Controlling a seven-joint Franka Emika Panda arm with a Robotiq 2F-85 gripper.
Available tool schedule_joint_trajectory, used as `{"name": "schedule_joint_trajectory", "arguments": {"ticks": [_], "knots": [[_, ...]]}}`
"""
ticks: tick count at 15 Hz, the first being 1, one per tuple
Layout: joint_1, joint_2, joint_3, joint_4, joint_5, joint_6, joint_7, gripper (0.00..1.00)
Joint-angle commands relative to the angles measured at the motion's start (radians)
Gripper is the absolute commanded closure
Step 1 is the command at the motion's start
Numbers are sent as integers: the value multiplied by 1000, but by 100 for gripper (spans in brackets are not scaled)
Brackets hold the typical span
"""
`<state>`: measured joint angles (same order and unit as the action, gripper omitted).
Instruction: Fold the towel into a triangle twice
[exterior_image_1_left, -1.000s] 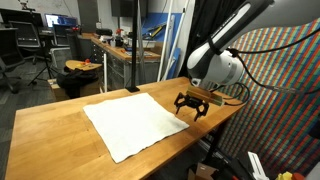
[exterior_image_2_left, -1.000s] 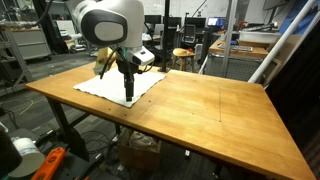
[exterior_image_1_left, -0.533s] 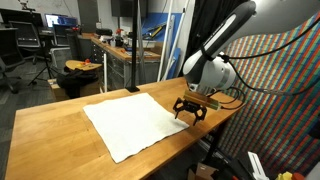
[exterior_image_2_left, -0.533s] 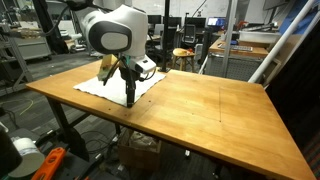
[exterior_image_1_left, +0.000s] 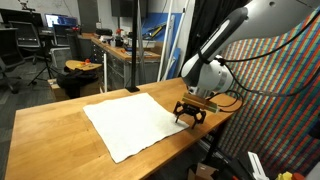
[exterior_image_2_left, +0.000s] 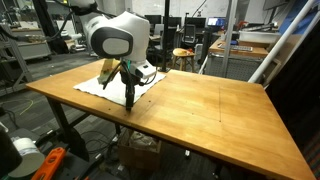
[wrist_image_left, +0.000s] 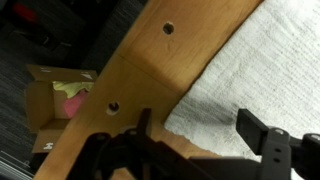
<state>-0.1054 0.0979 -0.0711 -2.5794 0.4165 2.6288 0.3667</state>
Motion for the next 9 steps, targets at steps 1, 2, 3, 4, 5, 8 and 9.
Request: {"name": "schedule_joint_trajectory", "arguments": {"ticks": [1, 2, 3, 4, 5, 8, 9], "knots": [[7, 26, 4, 21, 40, 14, -25, 41], [7, 25, 5, 22, 43, 13, -26, 48], [8, 25, 5, 22, 43, 13, -26, 56], [8, 24, 6, 23, 42, 12, -25, 65], [9, 23, 7, 24, 43, 11, -26, 72], [13, 20, 12, 31, 42, 10, -23, 94], [16, 16, 13, 32, 33, 8, -16, 99]]}}
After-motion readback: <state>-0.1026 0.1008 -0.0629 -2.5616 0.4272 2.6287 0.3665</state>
